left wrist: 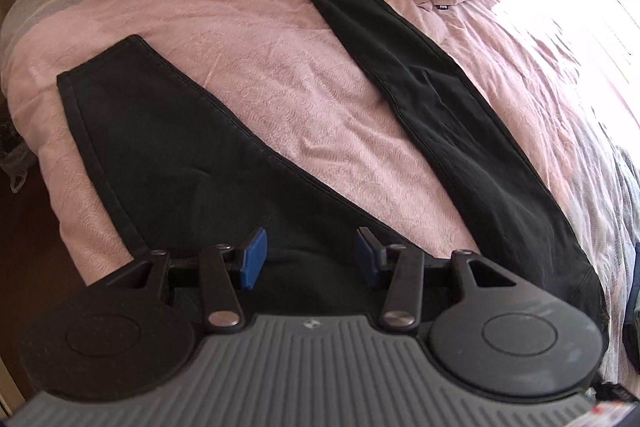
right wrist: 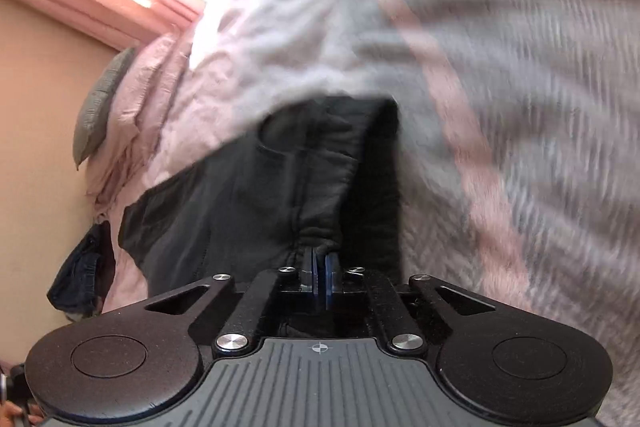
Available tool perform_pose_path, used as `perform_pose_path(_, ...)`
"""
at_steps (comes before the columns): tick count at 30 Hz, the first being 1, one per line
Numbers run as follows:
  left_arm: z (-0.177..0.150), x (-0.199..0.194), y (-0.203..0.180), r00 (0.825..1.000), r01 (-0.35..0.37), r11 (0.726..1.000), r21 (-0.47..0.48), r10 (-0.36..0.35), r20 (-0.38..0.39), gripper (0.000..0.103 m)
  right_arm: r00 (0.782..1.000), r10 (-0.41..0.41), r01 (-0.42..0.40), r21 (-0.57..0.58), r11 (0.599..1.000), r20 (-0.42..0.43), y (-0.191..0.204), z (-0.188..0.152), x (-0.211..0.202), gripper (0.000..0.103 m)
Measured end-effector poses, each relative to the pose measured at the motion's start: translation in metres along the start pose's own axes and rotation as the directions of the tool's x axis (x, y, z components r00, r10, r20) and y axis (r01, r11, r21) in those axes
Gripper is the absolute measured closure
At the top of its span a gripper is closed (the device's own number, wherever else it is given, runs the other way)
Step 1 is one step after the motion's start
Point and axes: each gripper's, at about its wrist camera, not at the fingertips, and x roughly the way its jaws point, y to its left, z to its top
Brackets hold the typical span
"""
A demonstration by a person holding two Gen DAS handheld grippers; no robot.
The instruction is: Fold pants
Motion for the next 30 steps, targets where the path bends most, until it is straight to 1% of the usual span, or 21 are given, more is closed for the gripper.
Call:
perform_pose_path(2, -0.005, -0.008, -0.006, 1.000, -0.012, 1.000, 0.026, 0.012, 0.018, 0.060, 0.999, -0.042, 0.043, -0.035, 0.998, 0.023, 0.007, 0.000, -0.009, 0.103)
perform_pose_path(4, -0.010, -0.012, -0.010, 0.999, -0.031, 0.999, 0.035, 0.030, 0.020, 0.060, 0.989, -0.141, 0.139, -0.044, 0.989, -0.035, 0.003, -0.007, 0.012, 0.103)
perform_pose_path(7, -0.016, -0.023, -0.011, 0.999, -0.032, 0.999, 0.033, 0.031, 0.026, 0.060, 0.967, -0.243, 0.236, -0.082, 0.968, -0.080, 0.013, -0.007, 0.032, 0.102)
perform_pose_path(8, -0.018, -0.028, -0.010, 0.999, -0.035, 0.999, 0.040, 0.034, 0.035, 0.058, 0.957, -0.276, 0.268, -0.094, 0.959, -0.090, 0.021, -0.004, 0.031, 0.101)
perform_pose_path(9, -0.020, -0.032, -0.007, 0.998, -0.047, 0.998, 0.050, 0.045, 0.039, 0.057, 0.946, -0.312, 0.301, -0.121, 0.946, -0.086, 0.031, -0.003, 0.026, 0.094)
perform_pose_path(11, -0.024, -0.039, 0.000, 0.996, -0.081, 0.995, 0.062, 0.078, 0.041, 0.057, 0.900, -0.435, 0.422, -0.200, 0.884, -0.024, 0.054, -0.007, 0.010, 0.085)
perform_pose_path(12, -0.026, -0.043, 0.004, 0.995, -0.094, 0.993, 0.066, 0.091, 0.042, 0.057, 0.884, -0.467, 0.458, -0.227, 0.860, 0.016, 0.067, -0.012, -0.001, 0.085)
perform_pose_path(13, -0.028, -0.045, 0.008, 0.993, -0.109, 0.992, 0.071, 0.106, 0.043, 0.057, 0.892, -0.450, 0.444, -0.254, 0.860, 0.036, 0.079, -0.019, -0.010, 0.084)
perform_pose_path(15, -0.033, -0.048, 0.016, 0.991, -0.131, 0.988, 0.085, 0.129, 0.033, 0.057, 0.933, -0.359, 0.335, -0.339, 0.879, -0.009, 0.103, -0.039, -0.016, 0.081)
perform_pose_path(16, -0.035, -0.047, 0.019, 0.990, -0.138, 0.986, 0.095, 0.136, 0.025, 0.056, 0.941, -0.332, 0.282, -0.398, 0.873, -0.061, 0.117, -0.054, -0.012, 0.081)
perform_pose_path(18, -0.038, -0.045, 0.024, 0.990, -0.143, 0.983, 0.116, 0.143, 0.005, 0.056, 0.938, -0.315, 0.194, -0.540, 0.819, -0.142, 0.140, -0.091, 0.003, 0.081)
perform_pose_path(20, -0.040, -0.042, 0.028, 0.990, -0.140, 0.980, 0.141, 0.143, -0.006, 0.056, 0.917, -0.359, 0.166, -0.653, 0.739, -0.173, 0.149, -0.130, 0.018, 0.081)
perform_pose_path(21, -0.040, -0.040, 0.031, 0.990, -0.137, 0.979, 0.151, 0.140, -0.013, 0.056, 0.895, -0.404, 0.159, -0.712, 0.684, -0.188, 0.148, -0.151, 0.026, 0.081)
perform_pose_path(22, -0.038, -0.039, 0.034, 0.990, -0.131, 0.978, 0.161, 0.136, -0.023, 0.056, 0.877, -0.444, 0.163, -0.754, 0.636, -0.184, 0.145, -0.167, 0.028, 0.081)
perform_pose_path(23, -0.038, -0.036, 0.037, 0.991, -0.123, 0.976, 0.178, 0.131, -0.034, 0.056, 0.874, -0.462, 0.180, -0.781, 0.598, -0.152, 0.138, -0.182, 0.023, 0.081)
perform_pose_path(24, -0.036, -0.035, 0.040, 0.991, -0.117, 0.973, 0.198, 0.127, -0.041, 0.056, 0.881, -0.458, 0.198, -0.783, 0.589, -0.122, 0.130, -0.193, 0.013, 0.081)
perform_pose_path(25, -0.035, -0.033, 0.043, 0.991, -0.109, 0.970, 0.219, 0.123, -0.050, 0.056, 0.876, -0.466, 0.214, -0.767, 0.604, -0.123, 0.123, -0.200, 0.005, 0.081)
perform_pose_path(26, -0.032, -0.030, 0.047, 0.991, -0.097, 0.965, 0.243, 0.115, -0.061, 0.056, 0.861, -0.491, 0.241, -0.745, 0.622, -0.131, 0.116, -0.207, -0.003, 0.081)
perform_pose_path(27, -0.029, -0.027, 0.050, 0.992, -0.084, 0.960, 0.267, 0.106, -0.072, 0.056, 0.833, -0.538, 0.281, -0.739, 0.612, -0.129, 0.111, -0.216, -0.008, 0.080)
perform_pose_path(29, -0.023, -0.018, 0.056, 0.991, -0.058, 0.950, 0.307, 0.091, -0.095, 0.055, 0.805, -0.586, 0.333, -0.749, 0.573, -0.091, 0.111, -0.234, -0.020, 0.080)
perform_pose_path(30, -0.019, -0.014, 0.059, 0.991, -0.040, 0.945, 0.324, 0.080, -0.112, 0.055, 0.799, -0.598, 0.368, -0.733, 0.572, -0.066, 0.114, -0.239, -0.026, 0.079)
